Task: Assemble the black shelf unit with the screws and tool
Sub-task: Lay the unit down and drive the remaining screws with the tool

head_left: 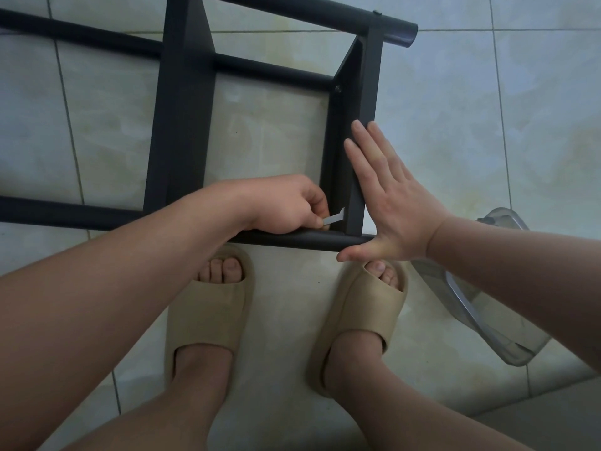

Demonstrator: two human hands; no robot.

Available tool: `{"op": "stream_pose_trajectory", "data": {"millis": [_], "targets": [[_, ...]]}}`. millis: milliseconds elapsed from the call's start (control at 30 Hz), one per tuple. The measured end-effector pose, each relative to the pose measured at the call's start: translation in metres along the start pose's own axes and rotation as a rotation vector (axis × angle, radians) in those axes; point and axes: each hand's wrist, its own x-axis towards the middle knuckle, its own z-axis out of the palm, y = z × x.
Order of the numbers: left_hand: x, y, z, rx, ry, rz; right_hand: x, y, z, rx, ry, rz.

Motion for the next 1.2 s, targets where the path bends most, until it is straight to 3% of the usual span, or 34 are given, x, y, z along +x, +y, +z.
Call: {"op": "stream_pose_trajectory", "data": {"millis": [233, 400, 500, 633, 733, 867, 1033, 1200], "targets": [[-0.003, 0.007, 0.000, 0.163, 0.071, -0.046, -0.002, 0.000, -0.001, 0.008, -0.037, -0.004], [-0.028, 0.013, -0.013, 0.405, 0.151, -0.227, -0.002, -0.005, -0.021, -0.064, -0.236, 0.067], [-0.049, 0.030, -0.034, 0.479, 0.292, -0.227, 0.000, -0.009, -0.043, -0.010, -0.309, 0.120], [-0.057, 0.063, -0.066, 0.439, 0.659, -0.065, 0.014, -0.010, -0.075, 0.201, -0.157, 0.314], [-0.046, 0.084, -0.094, 0.476, 0.814, 0.020, 0.043, 0.005, -0.097, 0.200, -0.039, 0.399], [-0.015, 0.093, -0.135, 0.488, 0.880, 0.034, 0.089, 0.034, -0.110, 0.129, -0.010, 0.428], [0.028, 0.069, -0.166, 0.448, 0.917, -0.061, 0.135, 0.061, -0.099, 0.032, -0.169, 0.467], [0.046, 0.053, -0.166, 0.570, 0.919, -0.036, 0.140, 0.061, -0.089, 0.020, -0.062, 0.501]]}}
